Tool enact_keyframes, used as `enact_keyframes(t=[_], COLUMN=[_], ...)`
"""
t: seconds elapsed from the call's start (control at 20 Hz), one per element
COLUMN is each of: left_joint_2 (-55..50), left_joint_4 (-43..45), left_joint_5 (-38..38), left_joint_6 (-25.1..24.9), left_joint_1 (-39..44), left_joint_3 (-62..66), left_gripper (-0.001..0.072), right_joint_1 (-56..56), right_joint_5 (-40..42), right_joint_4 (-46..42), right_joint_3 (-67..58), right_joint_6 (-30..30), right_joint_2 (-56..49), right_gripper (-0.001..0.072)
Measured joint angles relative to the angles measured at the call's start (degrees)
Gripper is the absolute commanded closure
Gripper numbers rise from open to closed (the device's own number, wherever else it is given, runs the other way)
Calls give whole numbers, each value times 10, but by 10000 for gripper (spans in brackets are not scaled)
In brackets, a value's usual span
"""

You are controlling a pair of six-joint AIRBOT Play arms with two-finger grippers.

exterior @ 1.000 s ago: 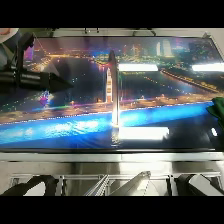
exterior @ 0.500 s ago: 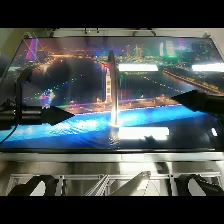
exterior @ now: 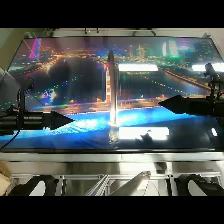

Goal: Fold the shirts.

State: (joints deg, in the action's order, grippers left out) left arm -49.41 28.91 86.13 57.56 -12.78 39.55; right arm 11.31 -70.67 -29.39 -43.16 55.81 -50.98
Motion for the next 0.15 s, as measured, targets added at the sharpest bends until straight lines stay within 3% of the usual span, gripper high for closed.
enact_keyframes(t=[0.15], left_joint_2=[3], left_joint_4=[0], left_joint_5=[-1], left_joint_6=[0], left_joint_1=[0], left_joint_3=[-1], left_gripper=[691], right_joint_1=[-1], right_joint_5=[-1], right_joint_4=[1], right_joint_3=[0], right_joint_6=[-1], right_joint_2=[-1], right_gripper=[270])
